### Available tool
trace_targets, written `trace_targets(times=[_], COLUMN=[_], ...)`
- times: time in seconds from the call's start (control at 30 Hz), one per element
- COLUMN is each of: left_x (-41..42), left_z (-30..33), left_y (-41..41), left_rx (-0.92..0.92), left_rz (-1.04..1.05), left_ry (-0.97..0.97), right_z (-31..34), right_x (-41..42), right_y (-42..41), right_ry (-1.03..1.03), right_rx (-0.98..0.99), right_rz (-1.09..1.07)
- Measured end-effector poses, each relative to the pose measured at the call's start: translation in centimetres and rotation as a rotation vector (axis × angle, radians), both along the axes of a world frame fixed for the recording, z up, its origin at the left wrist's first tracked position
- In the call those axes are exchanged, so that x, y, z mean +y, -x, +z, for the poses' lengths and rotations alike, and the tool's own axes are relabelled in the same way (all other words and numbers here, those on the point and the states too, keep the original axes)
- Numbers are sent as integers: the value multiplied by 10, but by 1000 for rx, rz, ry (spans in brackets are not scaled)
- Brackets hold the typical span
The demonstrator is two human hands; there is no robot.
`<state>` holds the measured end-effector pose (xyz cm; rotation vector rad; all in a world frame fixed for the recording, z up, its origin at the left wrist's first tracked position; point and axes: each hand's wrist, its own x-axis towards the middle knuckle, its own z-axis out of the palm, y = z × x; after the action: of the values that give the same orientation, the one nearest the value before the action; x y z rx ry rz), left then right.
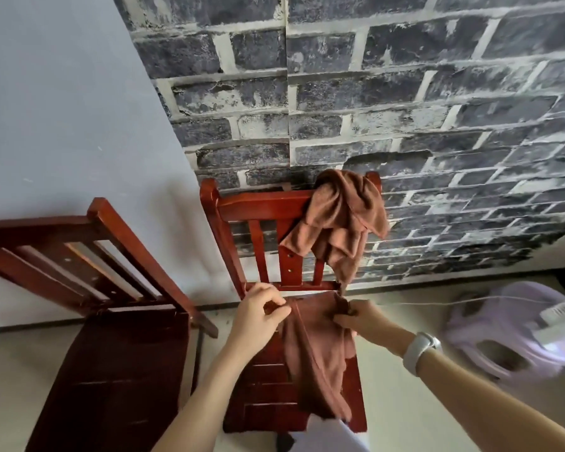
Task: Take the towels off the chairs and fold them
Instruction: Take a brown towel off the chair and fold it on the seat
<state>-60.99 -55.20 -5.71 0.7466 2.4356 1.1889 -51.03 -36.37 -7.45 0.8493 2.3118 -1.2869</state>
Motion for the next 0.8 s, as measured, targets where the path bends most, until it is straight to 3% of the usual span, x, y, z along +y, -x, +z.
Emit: trace_targets(times=[0.2,0.27,0.4,0.53,0.63,0.67,0.8], left_x=[60,71,81,94,105,108,110], left_z=[14,23,33,48,60,62,54], left_y=[-22,-23,-25,-32,-31,-32,-28], left_rx=[-72,-87,-180,-212,-168,-161,-275], left_rz=[30,94,112,47,4,-18,19], left_ry=[-204,-256,-249,-293,-310,-303,-310], right_z=[15,14,18,42,35,30,24], right_x=[52,67,93,105,101,101,112], right_y=[-47,-62,-82,-81,-80,-80,-82], right_ry=[-117,-185,-406,-591,-491,-479,-485], right_rx=[315,318,282,524,228,144,233], right_rz=[-407,-392,-126,-324,115,172,-96])
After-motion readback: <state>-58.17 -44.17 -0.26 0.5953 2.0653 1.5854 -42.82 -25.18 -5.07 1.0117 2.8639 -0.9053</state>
